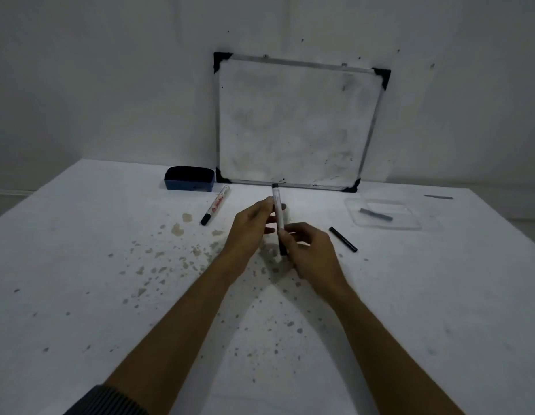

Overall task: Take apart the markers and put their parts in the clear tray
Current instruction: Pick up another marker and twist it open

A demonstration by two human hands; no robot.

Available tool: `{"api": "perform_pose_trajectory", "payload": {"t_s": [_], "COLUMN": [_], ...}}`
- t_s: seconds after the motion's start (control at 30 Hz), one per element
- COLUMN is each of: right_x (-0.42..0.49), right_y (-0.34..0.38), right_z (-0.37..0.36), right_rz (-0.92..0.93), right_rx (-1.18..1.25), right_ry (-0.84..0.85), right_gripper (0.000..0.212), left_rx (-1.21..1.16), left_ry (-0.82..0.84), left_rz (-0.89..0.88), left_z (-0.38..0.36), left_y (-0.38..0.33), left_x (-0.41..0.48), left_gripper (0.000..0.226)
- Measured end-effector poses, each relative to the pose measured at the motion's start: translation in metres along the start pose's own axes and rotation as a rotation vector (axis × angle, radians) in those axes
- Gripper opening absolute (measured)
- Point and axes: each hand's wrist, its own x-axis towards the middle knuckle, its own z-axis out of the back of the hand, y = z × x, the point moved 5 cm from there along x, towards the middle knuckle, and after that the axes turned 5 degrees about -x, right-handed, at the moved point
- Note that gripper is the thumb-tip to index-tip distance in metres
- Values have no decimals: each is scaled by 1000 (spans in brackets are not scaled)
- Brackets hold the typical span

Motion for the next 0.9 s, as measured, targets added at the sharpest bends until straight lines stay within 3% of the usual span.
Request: {"api": "perform_pose_trajectory", "payload": {"t_s": [0.1, 0.4, 0.53, 0.7, 0.77, 0.9], "right_x": [-4, 4, 6, 7, 7, 6], "right_y": [7, -7, -6, -7, -8, -1], "right_z": [2, 19, 23, 30, 30, 23], "right_rz": [50, -60, -24, -110, -102, 39], "right_rx": [-8, 24, -126, -168, -188, -237], "right_ry": [29, -134, -124, -205, -219, -148], "right_gripper": [33, 52, 57, 66, 67, 55], "left_rx": [18, 749, 799, 787, 732, 570], "left_ry": [-22, 270, 323, 321, 353, 462], "left_rz": [-17, -292, -451, -597, -492, -83], "left_z": [1, 4, -6, -19, -18, -7], "left_y": [-2, -3, 1, 1, 0, -7], "left_x": [-6, -5, -11, -16, -17, -18], "left_gripper": [27, 31, 29, 31, 33, 44]}}
